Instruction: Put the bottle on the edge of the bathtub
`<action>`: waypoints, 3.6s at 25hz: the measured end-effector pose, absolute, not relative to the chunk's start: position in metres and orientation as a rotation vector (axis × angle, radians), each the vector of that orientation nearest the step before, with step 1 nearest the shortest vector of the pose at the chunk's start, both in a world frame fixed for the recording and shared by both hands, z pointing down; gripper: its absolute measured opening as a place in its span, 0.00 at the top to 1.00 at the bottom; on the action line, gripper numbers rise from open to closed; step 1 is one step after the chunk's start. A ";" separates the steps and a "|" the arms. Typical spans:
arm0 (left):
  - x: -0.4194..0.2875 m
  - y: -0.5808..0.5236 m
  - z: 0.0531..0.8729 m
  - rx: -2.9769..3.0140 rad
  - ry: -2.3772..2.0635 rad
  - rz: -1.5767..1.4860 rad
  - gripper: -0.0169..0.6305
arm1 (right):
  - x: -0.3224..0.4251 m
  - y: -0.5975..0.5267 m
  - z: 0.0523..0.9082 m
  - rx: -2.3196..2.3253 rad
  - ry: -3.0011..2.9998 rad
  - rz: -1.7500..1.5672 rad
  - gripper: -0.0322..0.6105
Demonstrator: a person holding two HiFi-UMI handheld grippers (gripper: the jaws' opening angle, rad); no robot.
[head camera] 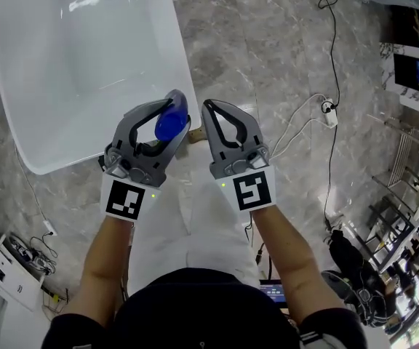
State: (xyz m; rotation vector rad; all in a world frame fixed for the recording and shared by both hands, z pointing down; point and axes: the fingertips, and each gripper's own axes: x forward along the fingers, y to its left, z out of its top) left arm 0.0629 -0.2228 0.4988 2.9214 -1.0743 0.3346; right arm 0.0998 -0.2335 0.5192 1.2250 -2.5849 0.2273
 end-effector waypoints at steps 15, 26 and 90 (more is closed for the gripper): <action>0.072 -0.231 0.558 2.890 -1.008 0.401 0.74 | 0.096 -0.241 0.569 1.160 -2.553 0.250 0.95; 0.075 -0.233 0.587 2.887 -0.994 0.457 0.74 | 0.097 -0.234 0.587 1.121 -2.523 0.259 0.95; 0.057 -0.236 0.556 2.872 -0.983 0.353 0.64 | 0.093 -0.231 0.552 1.113 -2.535 0.176 0.95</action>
